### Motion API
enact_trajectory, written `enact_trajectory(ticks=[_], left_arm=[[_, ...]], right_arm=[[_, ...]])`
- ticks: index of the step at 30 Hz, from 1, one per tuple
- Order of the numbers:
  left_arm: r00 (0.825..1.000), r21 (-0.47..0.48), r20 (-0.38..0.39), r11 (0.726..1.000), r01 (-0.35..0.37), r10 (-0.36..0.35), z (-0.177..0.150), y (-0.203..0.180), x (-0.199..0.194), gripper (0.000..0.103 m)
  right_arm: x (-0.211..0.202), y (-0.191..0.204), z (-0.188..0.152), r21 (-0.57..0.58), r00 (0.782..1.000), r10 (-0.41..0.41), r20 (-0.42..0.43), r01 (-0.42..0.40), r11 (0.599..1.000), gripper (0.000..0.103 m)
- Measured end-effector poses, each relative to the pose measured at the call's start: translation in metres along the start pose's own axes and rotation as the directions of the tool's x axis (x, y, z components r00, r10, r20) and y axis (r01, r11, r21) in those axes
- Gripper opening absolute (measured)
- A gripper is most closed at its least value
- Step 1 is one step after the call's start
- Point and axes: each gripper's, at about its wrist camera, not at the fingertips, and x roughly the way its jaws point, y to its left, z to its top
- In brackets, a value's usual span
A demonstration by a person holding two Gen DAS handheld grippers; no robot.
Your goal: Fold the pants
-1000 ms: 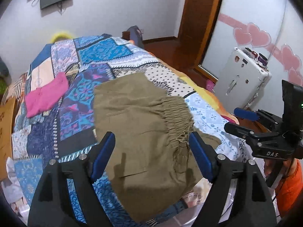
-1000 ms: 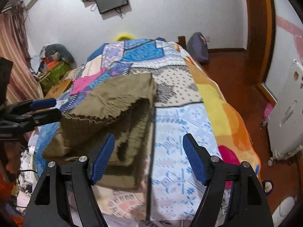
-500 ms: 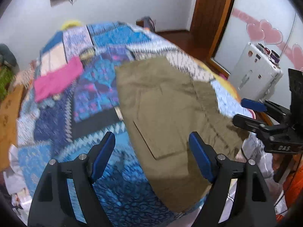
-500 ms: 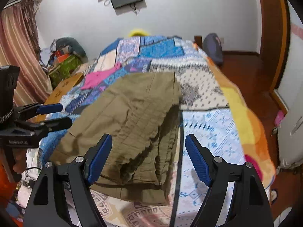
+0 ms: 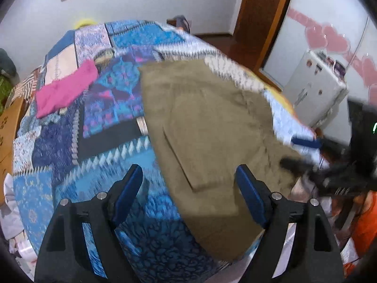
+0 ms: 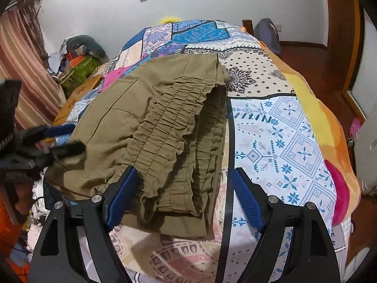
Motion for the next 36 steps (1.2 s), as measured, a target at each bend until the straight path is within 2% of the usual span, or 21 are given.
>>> enact_trajectory(ticks=[2,6,9,11,13,17,20,24,25,26,28,32,36], left_arm=[[0.999,-0.015,0.038,0.999,-0.031,0.032,0.016,0.006,-0.004,0.082],[0.996,-0.054,0.067,0.997,-0.047,0.051,0.049,0.022,0.007,0.082],[0.998,-0.072,0.028,0.995,-0.063,0.065,0.076,0.038,0.038,0.078],[0.999,-0.096,-0.008,0.994,-0.048,0.047,0.089,0.05,0.058,0.062],[0.998,-0.13,-0.056,0.991,-0.043,0.036,0.102,0.065,0.082,0.058],[0.993,-0.169,-0.119,0.985,-0.016,-0.005,0.117,0.082,0.118,0.054],[0.981,-0.199,-0.167,0.978,0.064,-0.099,0.125,0.091,0.144,0.054],[0.98,-0.197,-0.157,0.976,0.087,-0.119,0.135,0.095,0.159,0.054],[0.982,-0.189,-0.154,0.979,0.081,-0.111,0.136,0.094,0.16,0.046],[0.986,-0.167,-0.148,0.985,0.052,-0.077,0.138,0.092,0.161,0.027],[0.988,-0.127,-0.149,0.992,0.014,-0.033,0.141,0.09,0.163,0.013],[0.991,-0.115,-0.135,0.993,-0.013,-0.003,0.142,0.092,0.158,0.006],[0.991,-0.105,-0.118,0.992,-0.075,0.062,0.135,0.105,0.14,0.002]], right_arm=[[0.001,-0.001,0.0,0.011,1.0,0.008,0.001,-0.008,1.0,0.079],[0.003,-0.005,-0.002,0.032,1.0,0.014,0.009,-0.014,0.999,0.082],[0.002,-0.005,-0.004,0.034,1.0,0.02,0.018,-0.021,0.999,0.082],[0.002,-0.005,-0.004,0.024,1.0,0.018,0.024,-0.019,1.0,0.082],[0.003,-0.005,-0.004,0.017,0.999,0.019,0.026,-0.02,1.0,0.082],[0.007,-0.009,-0.002,0.014,0.999,0.04,0.02,-0.04,0.999,0.082],[0.01,-0.01,0.0,0.007,0.999,0.051,0.013,-0.051,0.999,0.083],[0.012,-0.01,0.005,-0.015,0.998,0.054,0.008,-0.054,0.998,0.083],[0.012,-0.01,0.006,-0.019,0.998,0.054,0.007,-0.054,0.998,0.083],[0.013,-0.01,0.008,-0.027,0.998,0.055,0.007,-0.055,0.998,0.083],[0.016,-0.011,0.01,-0.031,0.998,0.059,0.006,-0.059,0.998,0.083],[0.021,-0.014,0.016,-0.026,0.997,0.071,-0.003,-0.071,0.997,0.083],[0.019,-0.018,0.024,-0.019,0.999,0.031,0.008,-0.031,0.999,0.083]])
